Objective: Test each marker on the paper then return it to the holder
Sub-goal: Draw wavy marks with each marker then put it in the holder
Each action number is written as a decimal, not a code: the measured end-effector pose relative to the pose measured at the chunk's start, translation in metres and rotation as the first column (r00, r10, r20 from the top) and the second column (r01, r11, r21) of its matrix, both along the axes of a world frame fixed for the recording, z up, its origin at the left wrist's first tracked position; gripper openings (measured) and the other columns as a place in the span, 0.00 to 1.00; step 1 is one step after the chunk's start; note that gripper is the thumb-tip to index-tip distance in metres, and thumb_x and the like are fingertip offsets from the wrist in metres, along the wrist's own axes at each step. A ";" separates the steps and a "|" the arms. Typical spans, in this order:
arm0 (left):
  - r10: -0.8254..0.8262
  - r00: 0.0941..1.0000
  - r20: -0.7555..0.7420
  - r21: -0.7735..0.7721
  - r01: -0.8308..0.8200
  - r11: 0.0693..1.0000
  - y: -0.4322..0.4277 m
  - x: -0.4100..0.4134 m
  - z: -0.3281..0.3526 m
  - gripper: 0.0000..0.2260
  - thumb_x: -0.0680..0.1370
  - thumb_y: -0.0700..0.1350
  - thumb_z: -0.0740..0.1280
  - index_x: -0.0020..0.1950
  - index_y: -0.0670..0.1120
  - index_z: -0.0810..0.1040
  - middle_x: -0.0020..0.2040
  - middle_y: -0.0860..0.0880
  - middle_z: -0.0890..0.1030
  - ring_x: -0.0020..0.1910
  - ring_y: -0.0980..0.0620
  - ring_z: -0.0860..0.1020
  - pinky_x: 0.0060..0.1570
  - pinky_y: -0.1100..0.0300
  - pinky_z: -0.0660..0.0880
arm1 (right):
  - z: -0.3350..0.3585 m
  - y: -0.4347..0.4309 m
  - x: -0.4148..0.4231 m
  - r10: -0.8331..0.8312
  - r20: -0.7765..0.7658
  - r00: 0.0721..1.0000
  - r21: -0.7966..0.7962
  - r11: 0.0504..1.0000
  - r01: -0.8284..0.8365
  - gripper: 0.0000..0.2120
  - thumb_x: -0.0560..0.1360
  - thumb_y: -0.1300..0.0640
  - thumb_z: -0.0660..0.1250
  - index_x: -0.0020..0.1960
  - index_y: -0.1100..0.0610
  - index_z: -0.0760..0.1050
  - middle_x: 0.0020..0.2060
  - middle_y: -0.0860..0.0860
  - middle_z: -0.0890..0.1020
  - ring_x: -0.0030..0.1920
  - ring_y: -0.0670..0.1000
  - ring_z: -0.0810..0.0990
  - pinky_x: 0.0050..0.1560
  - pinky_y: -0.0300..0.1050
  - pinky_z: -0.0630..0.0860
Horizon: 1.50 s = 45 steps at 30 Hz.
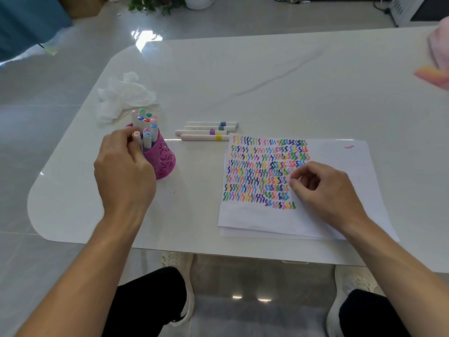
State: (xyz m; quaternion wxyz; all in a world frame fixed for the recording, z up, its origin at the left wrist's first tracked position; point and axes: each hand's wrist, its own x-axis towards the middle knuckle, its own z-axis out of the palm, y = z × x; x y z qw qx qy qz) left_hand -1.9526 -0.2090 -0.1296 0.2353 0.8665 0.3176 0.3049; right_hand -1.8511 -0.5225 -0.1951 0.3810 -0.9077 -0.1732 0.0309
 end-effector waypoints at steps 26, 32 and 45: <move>-0.442 0.823 -0.355 -0.012 0.469 0.883 -0.061 0.039 -0.036 0.16 0.84 0.46 0.61 0.72 0.50 0.73 0.72 0.52 0.74 0.71 0.51 0.70 0.65 0.51 0.71 | 0.000 -0.001 -0.003 0.003 0.028 1.000 -0.002 1.000 -0.003 0.04 0.75 0.60 0.75 0.44 0.53 0.82 0.36 0.43 0.80 0.37 0.43 0.77 0.40 0.33 0.71; -0.454 0.742 -0.494 -0.084 0.479 0.874 -0.058 0.058 -0.048 0.25 0.86 0.49 0.54 0.83 0.50 0.53 0.83 0.55 0.52 0.81 0.54 0.50 0.77 0.51 0.54 | 0.001 -0.003 -0.005 0.002 0.028 1.000 -0.013 1.000 -0.002 0.04 0.76 0.61 0.75 0.44 0.54 0.82 0.36 0.42 0.79 0.37 0.42 0.77 0.40 0.32 0.70; -0.366 0.812 -0.455 0.049 0.433 0.900 -0.062 0.074 -0.060 0.21 0.85 0.44 0.56 0.79 0.45 0.65 0.75 0.45 0.70 0.74 0.42 0.65 0.70 0.46 0.63 | 0.000 -0.011 -0.005 -0.026 0.018 0.999 -0.015 1.000 0.026 0.04 0.76 0.61 0.74 0.44 0.54 0.81 0.36 0.41 0.78 0.37 0.40 0.76 0.40 0.26 0.68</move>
